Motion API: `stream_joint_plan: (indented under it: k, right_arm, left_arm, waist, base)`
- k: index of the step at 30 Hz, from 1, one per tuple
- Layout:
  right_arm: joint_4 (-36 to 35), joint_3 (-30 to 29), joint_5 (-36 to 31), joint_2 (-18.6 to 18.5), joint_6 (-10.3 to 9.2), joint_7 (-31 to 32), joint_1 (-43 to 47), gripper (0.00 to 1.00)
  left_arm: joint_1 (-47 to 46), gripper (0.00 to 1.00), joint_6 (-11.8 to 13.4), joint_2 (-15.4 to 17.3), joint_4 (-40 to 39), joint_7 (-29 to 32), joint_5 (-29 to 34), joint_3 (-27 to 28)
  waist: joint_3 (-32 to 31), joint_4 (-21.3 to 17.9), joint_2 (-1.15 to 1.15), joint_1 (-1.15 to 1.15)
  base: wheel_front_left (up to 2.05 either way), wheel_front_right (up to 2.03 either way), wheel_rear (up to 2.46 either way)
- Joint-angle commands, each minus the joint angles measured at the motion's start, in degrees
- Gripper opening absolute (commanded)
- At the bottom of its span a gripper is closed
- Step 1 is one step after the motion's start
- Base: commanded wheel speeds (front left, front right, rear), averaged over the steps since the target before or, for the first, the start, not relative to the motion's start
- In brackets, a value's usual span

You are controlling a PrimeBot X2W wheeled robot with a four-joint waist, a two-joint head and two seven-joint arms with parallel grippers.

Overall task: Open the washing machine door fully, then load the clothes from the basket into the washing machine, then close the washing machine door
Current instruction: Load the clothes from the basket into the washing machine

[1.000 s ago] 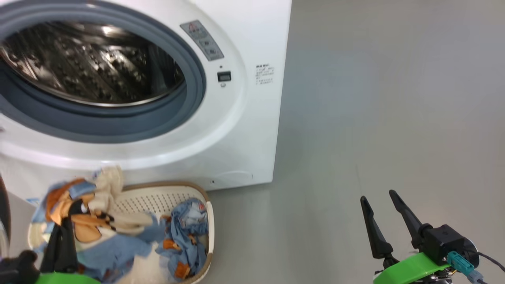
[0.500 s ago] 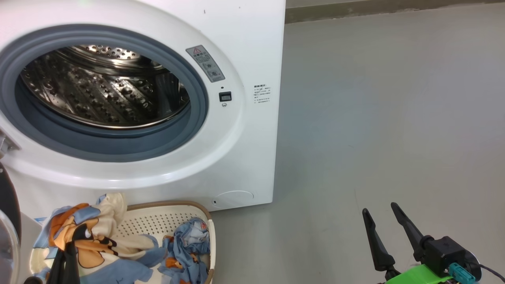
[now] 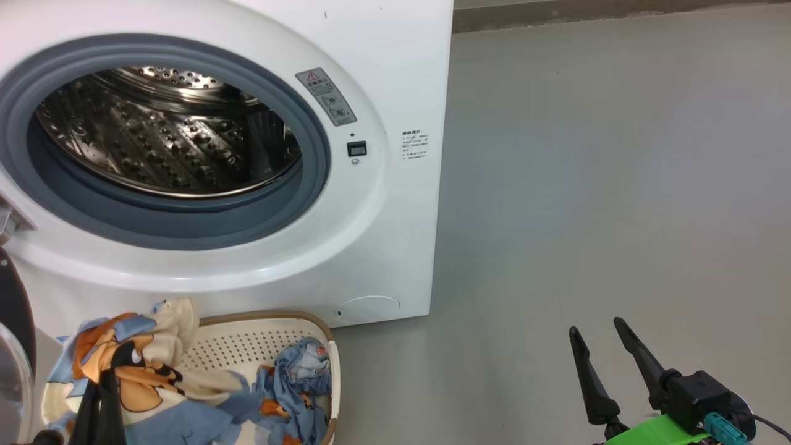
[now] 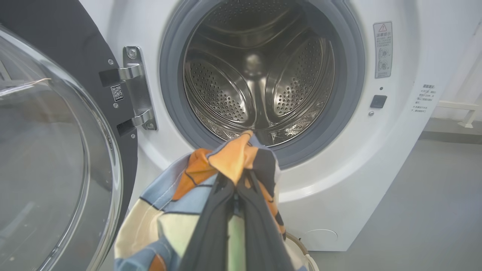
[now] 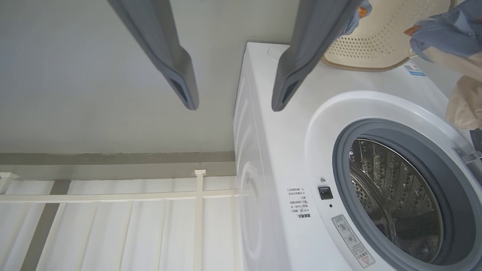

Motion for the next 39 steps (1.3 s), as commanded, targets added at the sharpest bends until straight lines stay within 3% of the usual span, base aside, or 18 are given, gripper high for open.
stream_joint_plan:
  k: [1,20,39]
  right_arm:
    - [-1.6,1.1,0.1,0.0,0.08,-0.3,-0.8,1.00]
    - [-2.2,0.7,0.0,0.0,0.08,-0.3,-1.6,1.00]
    - [-7.0,0.5,-1.4,0.0,0.08,-0.3,-6.1,1.00]
  left_arm:
    - [-1.1,0.00,-0.2,0.6,-1.9,-0.4,0.2,2.0]
    - [-3.1,0.00,-1.5,0.0,-3.8,-0.4,0.2,1.4]
    - [-19.5,0.00,-4.0,1.7,2.6,-0.4,0.4,-0.1]
  waist:
    - [0.1,0.0,0.00,0.00]
    - [2.8,0.7,0.00,0.00]
    - [13.7,0.8,0.00,0.00]
  base:
    - [0.00,0.00,0.00]
    - [0.00,0.00,0.00]
    - [0.00,0.00,0.00]
